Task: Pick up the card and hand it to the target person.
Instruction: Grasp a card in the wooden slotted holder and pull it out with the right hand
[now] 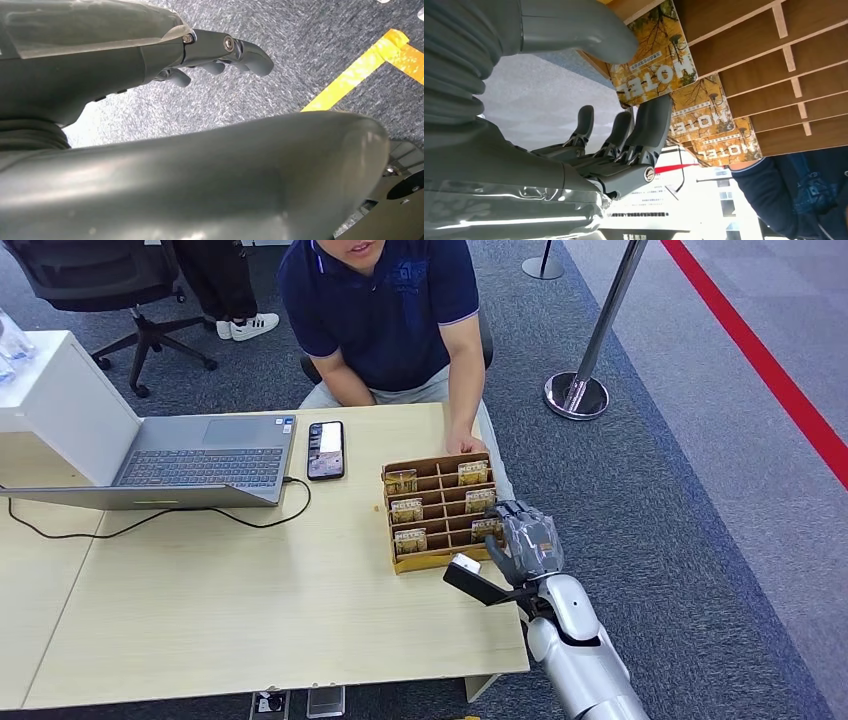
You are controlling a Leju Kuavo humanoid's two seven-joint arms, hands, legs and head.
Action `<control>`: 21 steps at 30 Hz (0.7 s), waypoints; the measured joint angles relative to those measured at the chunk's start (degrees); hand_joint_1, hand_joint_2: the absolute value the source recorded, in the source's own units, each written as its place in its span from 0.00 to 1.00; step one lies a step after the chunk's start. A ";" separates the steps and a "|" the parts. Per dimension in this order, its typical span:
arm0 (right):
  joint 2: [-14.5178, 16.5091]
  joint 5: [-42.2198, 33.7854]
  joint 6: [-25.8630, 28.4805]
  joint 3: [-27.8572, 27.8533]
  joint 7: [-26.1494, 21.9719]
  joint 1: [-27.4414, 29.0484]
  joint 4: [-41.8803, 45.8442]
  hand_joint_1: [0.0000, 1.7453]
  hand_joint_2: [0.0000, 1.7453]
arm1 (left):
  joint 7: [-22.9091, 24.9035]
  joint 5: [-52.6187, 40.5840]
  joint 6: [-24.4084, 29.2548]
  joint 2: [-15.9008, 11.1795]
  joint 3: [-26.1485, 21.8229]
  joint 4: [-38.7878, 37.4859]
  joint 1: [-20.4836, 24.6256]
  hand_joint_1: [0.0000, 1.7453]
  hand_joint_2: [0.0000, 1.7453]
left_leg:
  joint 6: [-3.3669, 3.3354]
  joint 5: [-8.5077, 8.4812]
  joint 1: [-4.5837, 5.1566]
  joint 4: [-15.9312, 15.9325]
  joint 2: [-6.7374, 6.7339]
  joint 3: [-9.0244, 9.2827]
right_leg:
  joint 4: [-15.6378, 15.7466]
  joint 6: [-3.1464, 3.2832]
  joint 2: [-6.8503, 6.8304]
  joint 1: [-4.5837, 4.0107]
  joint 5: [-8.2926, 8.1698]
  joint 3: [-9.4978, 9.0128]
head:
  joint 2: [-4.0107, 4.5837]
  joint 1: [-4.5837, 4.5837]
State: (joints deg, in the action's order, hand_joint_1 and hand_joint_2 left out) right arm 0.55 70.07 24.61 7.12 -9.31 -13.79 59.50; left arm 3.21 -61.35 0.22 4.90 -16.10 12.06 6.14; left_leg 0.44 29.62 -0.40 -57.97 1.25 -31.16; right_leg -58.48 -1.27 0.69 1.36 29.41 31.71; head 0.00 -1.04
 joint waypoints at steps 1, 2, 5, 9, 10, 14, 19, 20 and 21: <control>0.00 0.14 -0.08 -0.01 0.00 0.00 0.02 0.53 1.00 | 0.00 -0.09 0.04 0.00 -0.11 0.01 0.00 0.00 0.00 | 0.00 0.00 0.00 0.00 0.00 0.00 | 0.00 0.00 0.00 0.00 0.00 0.00 | 0.00 0.00; 0.01 0.22 -0.15 -0.03 0.00 0.00 0.02 0.54 1.00 | 0.00 -0.18 0.09 0.00 -0.22 0.00 0.00 0.00 0.00 | 0.00 0.00 0.00 0.00 0.00 0.00 | 0.00 0.00 0.00 0.00 0.00 0.00 | 0.00 0.01; 0.01 0.24 -0.32 -0.10 0.00 -0.01 0.02 0.56 1.00 | -0.14 -0.38 0.18 0.01 -0.41 -0.01 -0.02 0.00 0.00 | 0.00 0.00 0.00 0.00 0.00 0.00 | 0.00 0.00 0.00 0.00 0.00 0.00 | 0.00 0.00; 0.00 0.24 -0.57 -0.46 -0.10 0.29 0.06 0.60 1.00 | -2.65 -0.46 0.74 0.03 -0.43 0.00 -0.08 0.00 0.00 | 0.00 0.00 0.00 0.00 0.00 0.00 | 0.00 0.00 0.00 0.00 0.00 0.00 | 0.00 -0.02; 0.00 0.24 -0.62 -0.60 -0.17 0.47 0.11 0.60 1.00 | -3.26 -0.46 0.94 0.03 -0.44 0.01 -0.09 0.00 0.00 | 0.00 0.00 0.00 0.00 0.01 -0.01 | 0.00 0.00 0.00 0.00 0.00 0.00 | 0.00 -0.02; 0.00 0.24 -0.63 -0.87 -0.43 0.81 0.28 0.71 1.00 | -4.43 -0.46 1.24 0.07 -0.45 -0.01 -0.09 0.00 0.00 | 0.00 0.00 0.00 0.00 0.00 -0.01 | 0.00 0.00 0.00 0.00 0.00 0.00 | 0.00 0.01; 0.02 0.22 -0.56 -0.93 -0.87 0.55 0.30 0.76 1.00 | -5.95 -0.54 1.34 0.07 -0.47 0.01 -0.08 0.00 0.00 | 0.00 0.00 0.00 0.00 0.00 -0.01 | 0.00 0.00 0.00 0.00 0.00 0.00 | 0.00 0.01; 0.02 0.21 -0.52 -0.95 -0.93 0.49 0.30 0.76 1.00 | -6.28 -0.55 1.31 0.07 -0.47 0.01 -0.08 0.00 0.00 | 0.00 0.00 0.00 0.00 0.00 -0.01 | 0.00 0.00 0.00 0.00 0.00 0.00 | 0.00 0.00; 0.02 0.20 -0.48 -0.96 -0.98 0.46 0.30 0.77 1.00 | -6.74 -0.52 1.16 0.07 -0.49 0.01 -0.08 0.00 0.00 | 0.00 0.00 0.00 0.00 0.00 -0.01 | 0.00 0.00 0.00 0.00 0.00 0.00 | 0.00 0.00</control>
State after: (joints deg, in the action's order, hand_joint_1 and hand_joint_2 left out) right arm 0.57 70.28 24.13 6.16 -10.29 -13.33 59.80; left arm -3.53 -61.87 1.38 4.96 -16.58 12.07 6.06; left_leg 0.44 29.62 -0.40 -57.98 1.25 -31.17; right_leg -58.47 -1.27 0.69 1.36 29.41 31.71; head 0.00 -1.04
